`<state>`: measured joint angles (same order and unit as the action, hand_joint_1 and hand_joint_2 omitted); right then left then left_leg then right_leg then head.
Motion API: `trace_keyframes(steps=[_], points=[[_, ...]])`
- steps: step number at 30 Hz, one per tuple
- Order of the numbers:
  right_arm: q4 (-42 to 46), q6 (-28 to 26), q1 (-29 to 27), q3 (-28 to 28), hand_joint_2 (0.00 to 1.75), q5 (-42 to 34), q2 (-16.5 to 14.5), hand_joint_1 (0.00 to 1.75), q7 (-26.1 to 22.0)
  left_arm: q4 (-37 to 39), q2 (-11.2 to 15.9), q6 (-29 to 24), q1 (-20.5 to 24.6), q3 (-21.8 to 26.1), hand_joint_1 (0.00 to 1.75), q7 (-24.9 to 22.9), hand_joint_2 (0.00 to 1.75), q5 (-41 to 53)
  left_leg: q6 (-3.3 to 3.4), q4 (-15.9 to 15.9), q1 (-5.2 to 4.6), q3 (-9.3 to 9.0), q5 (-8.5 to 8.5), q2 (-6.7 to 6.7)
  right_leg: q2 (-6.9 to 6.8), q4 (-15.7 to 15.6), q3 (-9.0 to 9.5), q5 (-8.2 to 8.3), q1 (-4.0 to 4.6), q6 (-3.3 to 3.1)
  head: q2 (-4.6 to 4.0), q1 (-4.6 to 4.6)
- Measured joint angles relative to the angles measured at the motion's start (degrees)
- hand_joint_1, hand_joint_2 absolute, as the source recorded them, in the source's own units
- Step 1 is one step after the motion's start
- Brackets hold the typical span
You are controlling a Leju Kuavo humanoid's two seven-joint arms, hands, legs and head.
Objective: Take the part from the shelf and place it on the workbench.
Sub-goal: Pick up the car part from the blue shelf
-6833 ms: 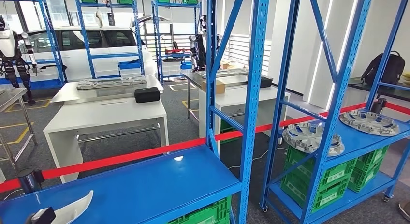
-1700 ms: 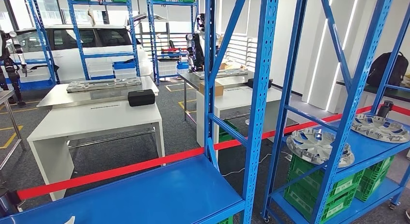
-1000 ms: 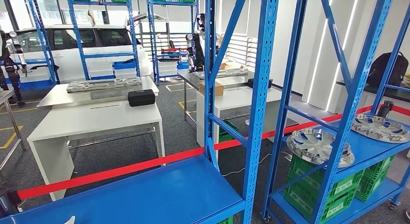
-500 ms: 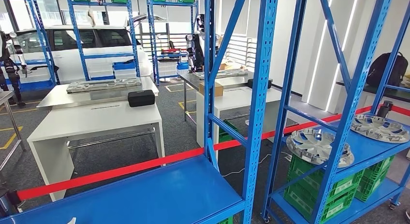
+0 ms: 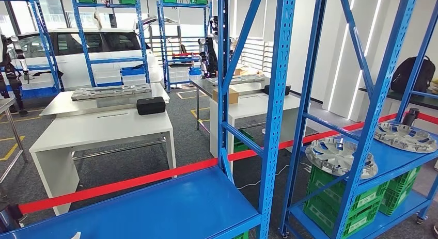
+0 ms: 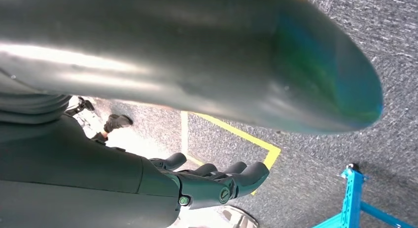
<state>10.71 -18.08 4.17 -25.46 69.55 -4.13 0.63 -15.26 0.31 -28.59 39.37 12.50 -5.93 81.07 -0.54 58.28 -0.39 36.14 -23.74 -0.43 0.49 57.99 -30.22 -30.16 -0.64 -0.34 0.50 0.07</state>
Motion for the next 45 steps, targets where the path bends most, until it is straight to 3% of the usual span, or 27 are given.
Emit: trace_keyframes(steps=[45], points=[[0.00, 0.07, -0.27, -1.21, 0.00, 1.15, 0.07, 0.00, 0.16, -0.07, 0.04, -1.71, 0.16, 0.04, 0.00, -0.10, 1.75, -0.51, 0.00, -0.01, 0.00, 0.00, 0.00, 0.00, 0.00, 0.00, -0.01, -0.01, 0.00, 0.00, 0.00, 0.00]])
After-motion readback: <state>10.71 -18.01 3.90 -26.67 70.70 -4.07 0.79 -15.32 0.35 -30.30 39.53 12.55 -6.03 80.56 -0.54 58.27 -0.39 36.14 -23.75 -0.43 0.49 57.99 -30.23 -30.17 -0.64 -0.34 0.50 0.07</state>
